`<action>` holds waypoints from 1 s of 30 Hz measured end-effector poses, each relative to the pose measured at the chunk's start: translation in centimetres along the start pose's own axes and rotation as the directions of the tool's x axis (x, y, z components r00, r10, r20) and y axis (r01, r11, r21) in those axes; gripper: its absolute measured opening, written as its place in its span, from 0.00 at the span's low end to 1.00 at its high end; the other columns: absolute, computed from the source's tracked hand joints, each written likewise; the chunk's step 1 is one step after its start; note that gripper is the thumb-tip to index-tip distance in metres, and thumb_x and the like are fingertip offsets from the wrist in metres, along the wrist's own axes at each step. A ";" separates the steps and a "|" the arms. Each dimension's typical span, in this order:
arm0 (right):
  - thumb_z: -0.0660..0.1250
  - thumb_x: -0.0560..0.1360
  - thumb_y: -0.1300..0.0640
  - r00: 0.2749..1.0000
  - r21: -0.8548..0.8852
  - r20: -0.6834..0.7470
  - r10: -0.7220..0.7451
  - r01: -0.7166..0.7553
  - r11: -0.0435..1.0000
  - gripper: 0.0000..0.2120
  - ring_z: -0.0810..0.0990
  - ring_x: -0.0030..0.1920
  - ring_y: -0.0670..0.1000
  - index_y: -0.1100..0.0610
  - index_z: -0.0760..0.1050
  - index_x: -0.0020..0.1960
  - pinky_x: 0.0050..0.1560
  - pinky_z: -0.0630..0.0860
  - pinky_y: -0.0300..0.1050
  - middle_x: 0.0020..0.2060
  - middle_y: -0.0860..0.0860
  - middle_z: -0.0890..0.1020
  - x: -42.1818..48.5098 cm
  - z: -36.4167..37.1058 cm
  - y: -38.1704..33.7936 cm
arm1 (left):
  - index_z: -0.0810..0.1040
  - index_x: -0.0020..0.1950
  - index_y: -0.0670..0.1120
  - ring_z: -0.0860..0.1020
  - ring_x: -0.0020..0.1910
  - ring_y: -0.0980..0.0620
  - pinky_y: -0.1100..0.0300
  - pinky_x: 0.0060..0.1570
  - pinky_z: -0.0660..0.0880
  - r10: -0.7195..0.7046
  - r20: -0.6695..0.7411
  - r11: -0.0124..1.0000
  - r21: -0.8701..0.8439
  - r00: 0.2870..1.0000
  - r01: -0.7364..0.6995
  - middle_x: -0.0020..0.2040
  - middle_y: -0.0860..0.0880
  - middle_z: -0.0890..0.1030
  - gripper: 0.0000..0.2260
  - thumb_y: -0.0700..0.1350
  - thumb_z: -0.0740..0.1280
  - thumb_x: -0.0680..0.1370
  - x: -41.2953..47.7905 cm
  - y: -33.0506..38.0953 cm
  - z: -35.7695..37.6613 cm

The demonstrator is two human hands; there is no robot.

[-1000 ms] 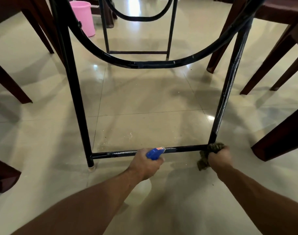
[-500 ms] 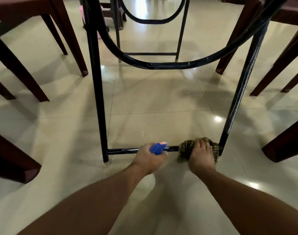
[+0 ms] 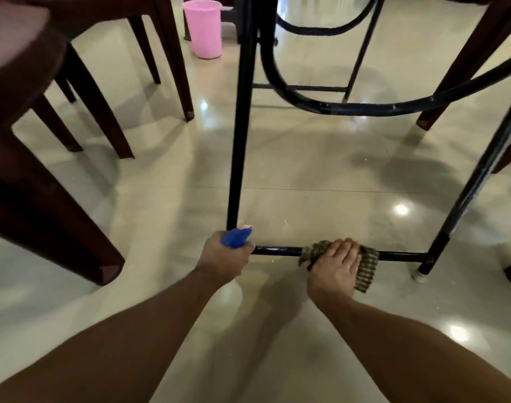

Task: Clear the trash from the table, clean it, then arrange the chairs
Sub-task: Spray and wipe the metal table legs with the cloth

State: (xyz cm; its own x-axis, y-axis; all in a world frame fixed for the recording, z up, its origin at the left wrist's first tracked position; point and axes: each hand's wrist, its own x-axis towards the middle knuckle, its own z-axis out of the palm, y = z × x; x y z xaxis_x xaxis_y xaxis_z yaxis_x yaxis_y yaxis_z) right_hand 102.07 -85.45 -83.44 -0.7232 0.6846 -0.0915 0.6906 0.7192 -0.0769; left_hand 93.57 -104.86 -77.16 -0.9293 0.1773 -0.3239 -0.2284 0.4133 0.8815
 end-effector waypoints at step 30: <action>0.59 0.81 0.53 0.937 -0.397 0.115 -0.330 0.348 0.849 0.23 0.71 0.67 0.56 0.56 0.61 0.74 0.70 0.68 0.52 0.67 0.55 0.72 2.7 -3.6 7.0 | 0.76 0.47 0.33 0.69 0.32 0.47 0.49 0.34 0.73 0.155 0.033 0.986 -0.075 0.987 -0.152 0.33 0.43 0.72 0.22 0.53 0.70 0.70 -1.3 1.5 -2.5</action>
State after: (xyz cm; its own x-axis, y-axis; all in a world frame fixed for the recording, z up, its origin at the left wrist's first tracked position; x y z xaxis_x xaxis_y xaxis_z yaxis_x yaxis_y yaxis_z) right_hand 104.90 -78.16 -80.62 -0.9040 0.3904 -0.1741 0.3298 0.8962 0.2969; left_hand 93.71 -106.72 -74.58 -0.9434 0.2687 -0.1946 -0.1054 0.3136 0.9437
